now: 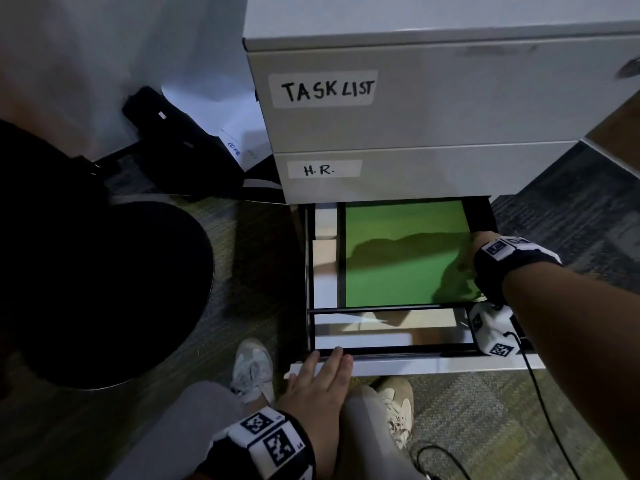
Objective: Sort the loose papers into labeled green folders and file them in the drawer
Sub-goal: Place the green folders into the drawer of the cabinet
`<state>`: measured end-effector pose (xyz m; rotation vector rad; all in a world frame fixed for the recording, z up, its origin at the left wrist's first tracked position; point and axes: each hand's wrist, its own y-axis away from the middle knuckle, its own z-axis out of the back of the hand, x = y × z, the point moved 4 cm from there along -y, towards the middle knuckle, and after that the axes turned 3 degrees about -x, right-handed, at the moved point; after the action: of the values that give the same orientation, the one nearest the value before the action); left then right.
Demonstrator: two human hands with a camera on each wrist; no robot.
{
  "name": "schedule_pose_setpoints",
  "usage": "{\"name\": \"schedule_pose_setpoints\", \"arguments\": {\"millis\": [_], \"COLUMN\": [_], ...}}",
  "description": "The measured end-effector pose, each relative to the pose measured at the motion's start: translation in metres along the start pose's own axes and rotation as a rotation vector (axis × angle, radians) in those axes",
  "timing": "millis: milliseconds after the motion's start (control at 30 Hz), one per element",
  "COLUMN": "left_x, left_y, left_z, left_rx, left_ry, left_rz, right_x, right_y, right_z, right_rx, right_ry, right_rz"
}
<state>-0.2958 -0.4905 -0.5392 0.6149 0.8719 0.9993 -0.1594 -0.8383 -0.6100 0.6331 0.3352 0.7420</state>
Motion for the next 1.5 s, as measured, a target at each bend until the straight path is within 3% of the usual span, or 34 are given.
{"name": "schedule_pose_setpoints", "arguments": {"millis": [100, 167, 233, 333, 400, 600, 733, 867, 1000, 1167, 1233, 1333, 1500], "left_x": [0.001, 0.001, 0.001, 0.001, 0.001, -0.001, -0.002, -0.005, -0.003, -0.001, 0.003, 0.013, 0.015], "left_y": [0.001, 0.0, 0.0, -0.001, -0.002, -0.008, -0.014, -0.023, -0.044, -0.055, -0.063, -0.079, -0.096], "left_z": [0.001, 0.0, -0.001, -0.001, -0.001, 0.011, 0.032, 0.06, 0.087, 0.122, 0.134, 0.152, 0.179], "left_rx": [0.03, 0.039, 0.04, 0.042, 0.041, 0.024, 0.017, -0.057, -0.153, -0.538, -0.539, -0.475, -0.364], "left_ry": [0.019, 0.02, 0.018, 0.015, 0.012, -0.007, -0.023, -0.074, -0.072, -0.041, -0.081, -0.111, -0.249], "left_rz": [-0.015, -0.014, -0.009, -0.003, 0.007, 0.019, 0.02, 0.024, 0.048, -0.061, -0.082, 0.025, 0.087], "right_x": [0.002, 0.003, 0.007, -0.004, -0.002, 0.022, 0.008, 0.01, 0.019, 0.042, 0.051, 0.066, 0.091], "right_y": [0.0, -0.002, 0.002, -0.022, -0.025, 0.083, 0.136, 0.173, 0.169, 0.151, 0.141, 0.124, 0.101], "right_z": [0.002, -0.001, -0.001, -0.016, -0.02, 0.026, 0.023, -0.003, -0.019, -0.005, -0.003, -0.001, 0.014], "right_rx": [0.042, -0.025, 0.018, 0.104, 0.043, -0.149, -0.126, -0.095, -0.089, -0.104, -0.062, -0.01, -0.048], "right_ry": [0.071, 0.194, 0.178, 0.08, 0.143, -0.004, -0.008, 0.13, -0.011, -0.188, -0.207, -0.154, -0.094], "right_rz": [0.045, 0.165, 0.175, 0.044, 0.117, 0.233, 0.327, 0.422, 0.414, 0.402, 0.427, 0.49, 0.527]}}
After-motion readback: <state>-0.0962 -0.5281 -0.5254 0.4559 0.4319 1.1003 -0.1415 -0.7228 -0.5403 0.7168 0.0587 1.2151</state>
